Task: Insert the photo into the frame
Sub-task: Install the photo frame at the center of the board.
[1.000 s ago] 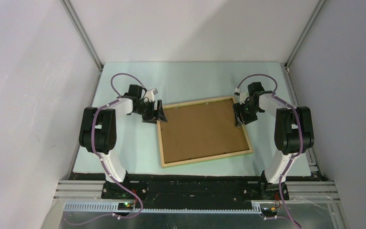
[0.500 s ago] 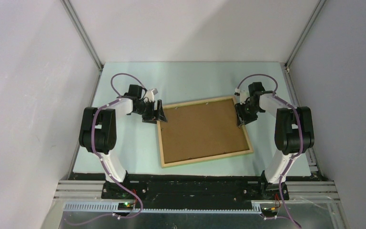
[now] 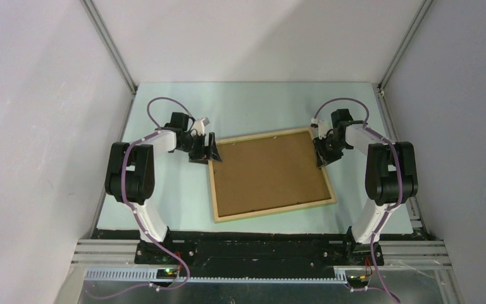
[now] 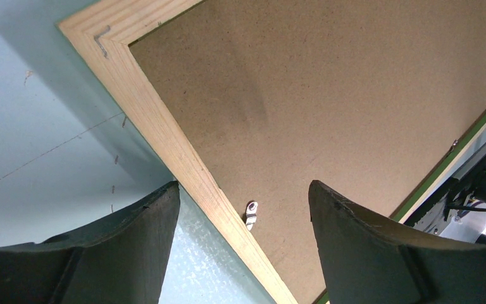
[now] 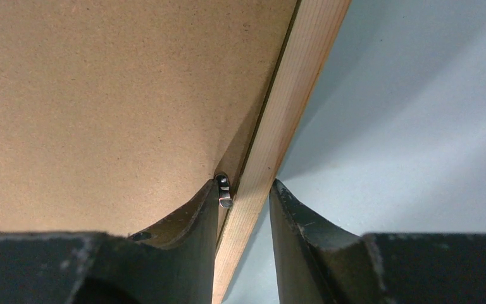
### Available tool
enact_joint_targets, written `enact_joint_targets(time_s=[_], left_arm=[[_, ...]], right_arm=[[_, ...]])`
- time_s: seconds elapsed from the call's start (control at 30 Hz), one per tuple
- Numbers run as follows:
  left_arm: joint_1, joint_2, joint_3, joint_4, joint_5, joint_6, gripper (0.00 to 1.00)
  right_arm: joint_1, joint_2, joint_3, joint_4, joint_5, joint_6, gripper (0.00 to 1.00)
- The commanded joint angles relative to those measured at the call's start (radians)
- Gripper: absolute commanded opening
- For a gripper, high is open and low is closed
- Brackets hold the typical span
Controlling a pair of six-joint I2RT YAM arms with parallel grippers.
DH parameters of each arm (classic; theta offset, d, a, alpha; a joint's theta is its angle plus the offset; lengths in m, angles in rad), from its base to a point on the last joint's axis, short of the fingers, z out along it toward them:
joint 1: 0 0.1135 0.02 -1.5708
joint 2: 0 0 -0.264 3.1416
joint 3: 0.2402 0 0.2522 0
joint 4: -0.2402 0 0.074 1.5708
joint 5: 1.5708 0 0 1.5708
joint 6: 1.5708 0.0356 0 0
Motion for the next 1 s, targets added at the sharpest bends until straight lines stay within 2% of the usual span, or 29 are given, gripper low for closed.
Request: enact_joint_targets(time_s=[0.0, 0.3, 0.53, 0.67, 0.97], left_arm=[[0.007, -0.010, -0.007, -0.028, -0.029, 0.018, 0.81], [0.008, -0.006, -0.006, -0.029, -0.031, 0.019, 0.80], [0.008, 0.000, -0.003, -0.032, -0.030, 0.022, 0.80], [0.007, 0.003, -0.001, -0.033, -0.030, 0.022, 0.80], [0.008, 0.004, 0.000, -0.038, -0.031, 0.025, 0.80]], right_arm=[[0.012, -0.010, -0.002, -0.014, -0.048, -0.058, 0.34], [0.015, 0.013, -0.003, -0.020, -0.065, -0.102, 0.33], [0.005, 0.018, -0.002, -0.017, -0.080, -0.127, 0.46], [-0.006, 0.038, 0.021, -0.039, -0.104, -0.150, 0.50], [-0.029, 0.072, 0.073, -0.084, -0.144, -0.188, 0.47]])
